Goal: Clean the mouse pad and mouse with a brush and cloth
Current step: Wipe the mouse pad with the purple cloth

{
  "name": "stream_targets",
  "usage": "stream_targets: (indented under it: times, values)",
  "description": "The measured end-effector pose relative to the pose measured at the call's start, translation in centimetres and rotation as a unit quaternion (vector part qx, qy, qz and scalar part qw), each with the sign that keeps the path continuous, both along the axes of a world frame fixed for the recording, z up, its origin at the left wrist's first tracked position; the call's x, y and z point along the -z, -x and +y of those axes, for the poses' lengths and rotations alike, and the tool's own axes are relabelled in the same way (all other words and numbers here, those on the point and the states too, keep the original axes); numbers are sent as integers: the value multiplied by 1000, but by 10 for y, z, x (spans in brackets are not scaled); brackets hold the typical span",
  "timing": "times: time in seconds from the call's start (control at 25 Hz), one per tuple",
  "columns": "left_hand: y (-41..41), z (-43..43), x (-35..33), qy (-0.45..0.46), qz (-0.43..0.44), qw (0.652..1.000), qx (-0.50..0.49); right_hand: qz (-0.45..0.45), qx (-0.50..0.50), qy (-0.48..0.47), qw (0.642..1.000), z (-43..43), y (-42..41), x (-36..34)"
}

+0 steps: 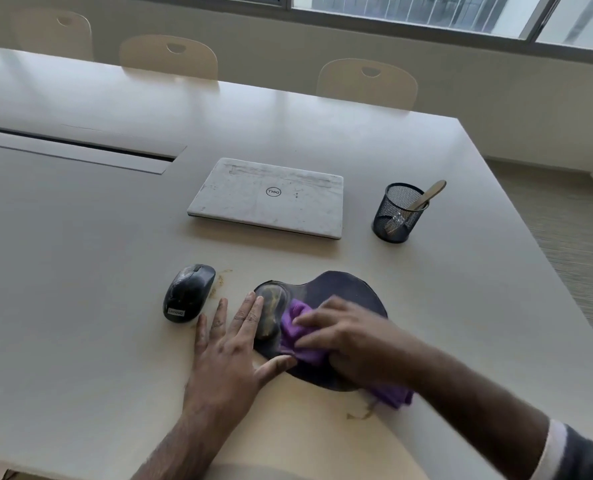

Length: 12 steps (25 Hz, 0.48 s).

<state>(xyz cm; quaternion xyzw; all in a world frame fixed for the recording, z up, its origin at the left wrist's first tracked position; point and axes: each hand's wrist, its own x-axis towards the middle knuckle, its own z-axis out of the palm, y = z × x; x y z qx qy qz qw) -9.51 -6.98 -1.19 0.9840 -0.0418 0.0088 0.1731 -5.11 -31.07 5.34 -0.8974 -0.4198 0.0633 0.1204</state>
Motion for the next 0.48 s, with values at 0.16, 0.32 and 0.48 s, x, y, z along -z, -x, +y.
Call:
stream_targets:
  times: [0.16,0.32,0.48]
  values:
    - [-1,0,1,0,-14,1000,0,-50,47,18,997,-35,2,25]
    - [0,-1,2,-2,-19,1000,-2,-23,219,-37,975,-49,-29,22]
    - [-1,-1,1,-1,-13,1000,-2,-73,132,32,988,-12,-2,31]
